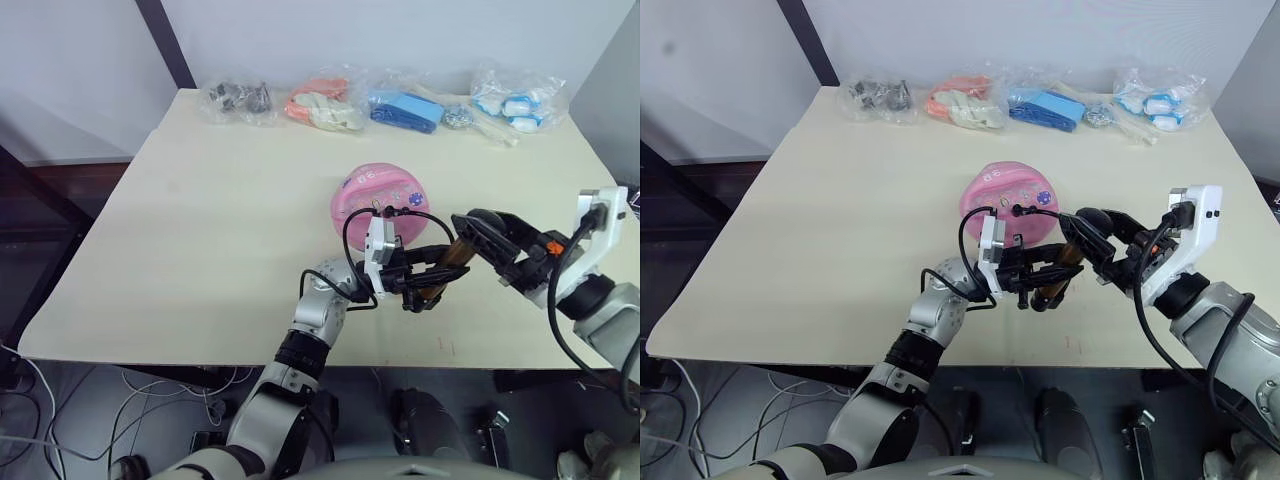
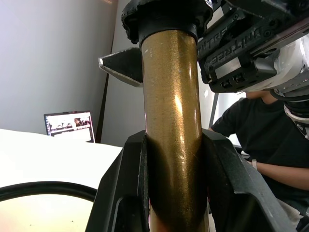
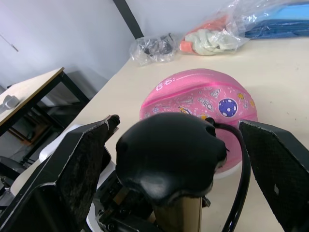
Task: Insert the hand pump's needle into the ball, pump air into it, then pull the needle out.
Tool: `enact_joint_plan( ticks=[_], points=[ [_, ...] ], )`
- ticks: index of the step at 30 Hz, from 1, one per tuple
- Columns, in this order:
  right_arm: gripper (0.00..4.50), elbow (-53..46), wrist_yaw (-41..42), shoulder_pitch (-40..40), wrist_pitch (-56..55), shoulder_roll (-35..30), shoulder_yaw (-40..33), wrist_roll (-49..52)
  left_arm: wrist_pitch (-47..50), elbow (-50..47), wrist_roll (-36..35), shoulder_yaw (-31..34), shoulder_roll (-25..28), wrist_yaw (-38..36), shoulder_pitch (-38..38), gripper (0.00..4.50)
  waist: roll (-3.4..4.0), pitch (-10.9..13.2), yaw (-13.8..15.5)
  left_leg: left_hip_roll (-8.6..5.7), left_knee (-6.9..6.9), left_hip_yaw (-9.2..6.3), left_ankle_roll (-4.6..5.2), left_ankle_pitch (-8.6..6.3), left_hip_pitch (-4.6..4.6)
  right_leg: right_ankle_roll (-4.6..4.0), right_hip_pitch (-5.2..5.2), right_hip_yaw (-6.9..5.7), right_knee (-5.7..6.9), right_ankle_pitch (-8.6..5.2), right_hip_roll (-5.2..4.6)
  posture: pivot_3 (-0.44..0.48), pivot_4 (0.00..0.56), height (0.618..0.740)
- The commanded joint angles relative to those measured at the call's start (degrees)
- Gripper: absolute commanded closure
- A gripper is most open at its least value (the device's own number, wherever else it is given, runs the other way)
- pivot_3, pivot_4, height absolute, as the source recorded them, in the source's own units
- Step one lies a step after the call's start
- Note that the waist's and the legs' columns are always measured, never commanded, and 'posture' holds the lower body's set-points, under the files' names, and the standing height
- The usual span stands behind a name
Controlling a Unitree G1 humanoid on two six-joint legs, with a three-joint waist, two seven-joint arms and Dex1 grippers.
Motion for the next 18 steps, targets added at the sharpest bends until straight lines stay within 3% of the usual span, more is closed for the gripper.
enact_joint_plan(
  ticks=[1, 4, 9, 14, 16, 18],
  points=[
    [0.91, -0.8, 0.6, -0.8, -0.4, 0.2, -0.6, 0.1, -0.3, -2.4, -1.3, -0.2, -0.7, 0.2, -0.9, 3.5, 0.0, 0.0, 0.0, 0.0, 0.0, 0.0, 0.0, 0.0, 0.0, 0.0, 0.0, 0.0, 0.0, 0.0, 0.0, 0.0, 0.15, 0.74],
    [2.37, -0.9, 0.7, -0.9, -0.2, 0.3, 0.0, -0.1, -0.2, -2.6, -1.4, -0.2, -0.8, 0.4, -0.8, 3.5, 0.0, 0.0, 0.0, 0.0, 0.0, 0.0, 0.0, 0.0, 0.0, 0.0, 0.0, 0.0, 0.0, 0.0, 0.0, 0.0, 0.15, 0.74],
    [2.42, -0.9, 0.8, -1.3, -0.1, 0.4, 0.3, -0.3, 1.1, -2.7, -1.7, -0.3, -0.6, 0.2, -0.9, 3.5, 0.0, 0.0, 0.0, 0.0, 0.0, 0.0, 0.0, 0.0, 0.0, -0.01, 0.0, 0.0, 0.0, -0.01, 0.0, 0.0, 0.15, 0.74],
    [2.42, -0.7, 1.4, -1.9, 0.7, -0.8, 0.0, -1.0, 3.4, -3.5, -1.0, -0.2, 0.9, 1.4, -1.0, 1.18, 0.0, 0.0, 0.0, 0.0, 0.0, 0.0, 0.0, 0.0, 0.0, -0.01, 0.0, 0.0, 0.0, -0.01, 0.0, 0.0, 0.15, 0.74],
    [2.42, -0.5, 2.3, -2.8, 1.5, -2.1, -0.3, -1.9, 5.2, -6.3, 0.7, -0.3, 4.1, 3.2, -0.9, 0.26, 0.0, 0.0, -0.1, 0.01, 0.0, -0.01, 0.0, 0.0, 0.0, -0.01, -0.01, -0.01, 0.0, -0.01, 0.0, 0.0, 0.15, 0.74],
    [2.42, -0.1, 3.0, -3.8, 2.2, -3.1, -0.6, -2.1, 7.3, -10.1, 2.3, -0.9, 7.9, 4.4, -0.2, 0.0, 0.01, 0.0, -0.4, 0.01, -0.01, 0.0, 0.0, 0.0, 0.0, -0.03, -0.03, 0.01, 0.0, -0.02, 0.01, 0.0, 0.15, 0.74]
  ],
)
